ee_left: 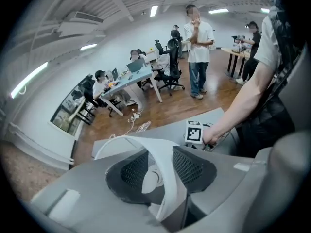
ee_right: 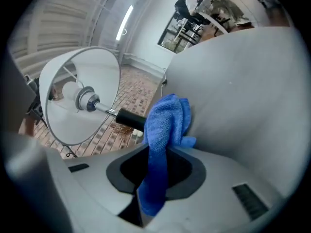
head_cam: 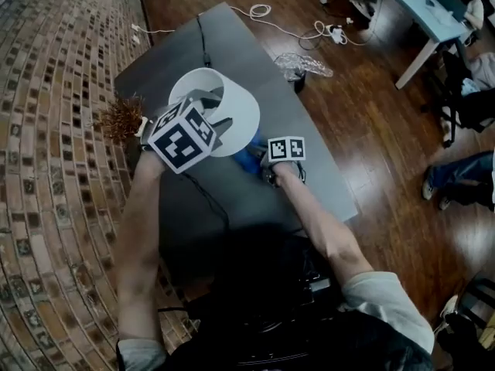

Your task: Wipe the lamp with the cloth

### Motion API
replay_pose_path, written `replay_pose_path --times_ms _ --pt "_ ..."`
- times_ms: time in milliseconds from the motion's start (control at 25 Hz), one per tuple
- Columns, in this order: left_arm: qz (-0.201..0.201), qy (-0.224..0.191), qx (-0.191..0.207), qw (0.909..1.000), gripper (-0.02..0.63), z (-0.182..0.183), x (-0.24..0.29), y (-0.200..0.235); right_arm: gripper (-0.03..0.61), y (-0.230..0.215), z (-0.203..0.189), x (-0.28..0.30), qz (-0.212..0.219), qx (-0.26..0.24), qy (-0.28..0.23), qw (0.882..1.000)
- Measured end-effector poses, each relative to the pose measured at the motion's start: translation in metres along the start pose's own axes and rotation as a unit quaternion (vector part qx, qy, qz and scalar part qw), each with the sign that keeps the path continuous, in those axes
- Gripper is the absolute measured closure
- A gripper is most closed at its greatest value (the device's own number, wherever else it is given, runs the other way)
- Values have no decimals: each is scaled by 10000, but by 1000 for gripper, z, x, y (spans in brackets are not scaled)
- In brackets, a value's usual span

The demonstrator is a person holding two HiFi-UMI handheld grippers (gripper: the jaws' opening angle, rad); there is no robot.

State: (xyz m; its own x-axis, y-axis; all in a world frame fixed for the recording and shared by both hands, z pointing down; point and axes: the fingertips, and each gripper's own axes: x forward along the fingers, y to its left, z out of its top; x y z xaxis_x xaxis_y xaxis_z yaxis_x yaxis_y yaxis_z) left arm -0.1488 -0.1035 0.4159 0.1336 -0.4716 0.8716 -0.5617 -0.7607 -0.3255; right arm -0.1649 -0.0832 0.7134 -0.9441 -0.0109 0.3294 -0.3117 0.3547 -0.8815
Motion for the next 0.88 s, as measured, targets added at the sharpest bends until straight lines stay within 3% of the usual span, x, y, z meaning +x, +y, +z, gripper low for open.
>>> replay_pose_path --times_ms 120,280,360,480,520,600,640,680,720,800,880 --pt "660 -150 354 9971 389 16 -21 16 499 -6 7 -11 -356 -113 -2 9993" --pt "1365 -1234 104 9829 355 40 -72 23 499 -2 20 -35 -698 -430 -202 9964" --pt "1585 -1839 -423 9692 348 29 -109 15 499 13 28 -68 -729 -846 -348 9931" --pt "1479 -2454 -1903 9390 344 -35 -149 -7 499 24 43 -148 -1045 -1900 -306 9757" --pt "1376 -2621 -2536 9209 344 -68 -153 -19 499 22 45 -178 -1282 -2319 -192 9641" --pt "1158 -2846 -3883 8688 344 -139 -142 -48 499 14 43 -227 -1851 -3125 214 9315" --pt "1069 -2774 -4462 8441 344 -176 -125 -66 499 11 39 -243 -2132 -3486 487 9114" --pt "1003 -2509 -4886 8296 344 -212 -101 -89 497 8 33 -253 -2389 -3819 766 8895" --pt "956 -2069 -5147 8265 344 -247 -73 -115 497 5 26 -259 -2603 -4125 1026 8669" --pt "858 -985 -5357 8343 344 -304 -14 -170 497 -5 5 -252 -2877 -4679 1516 8218" --pt "801 -151 -5312 8433 345 -338 34 -209 495 -22 -23 -227 -2968 -5134 2062 7783"
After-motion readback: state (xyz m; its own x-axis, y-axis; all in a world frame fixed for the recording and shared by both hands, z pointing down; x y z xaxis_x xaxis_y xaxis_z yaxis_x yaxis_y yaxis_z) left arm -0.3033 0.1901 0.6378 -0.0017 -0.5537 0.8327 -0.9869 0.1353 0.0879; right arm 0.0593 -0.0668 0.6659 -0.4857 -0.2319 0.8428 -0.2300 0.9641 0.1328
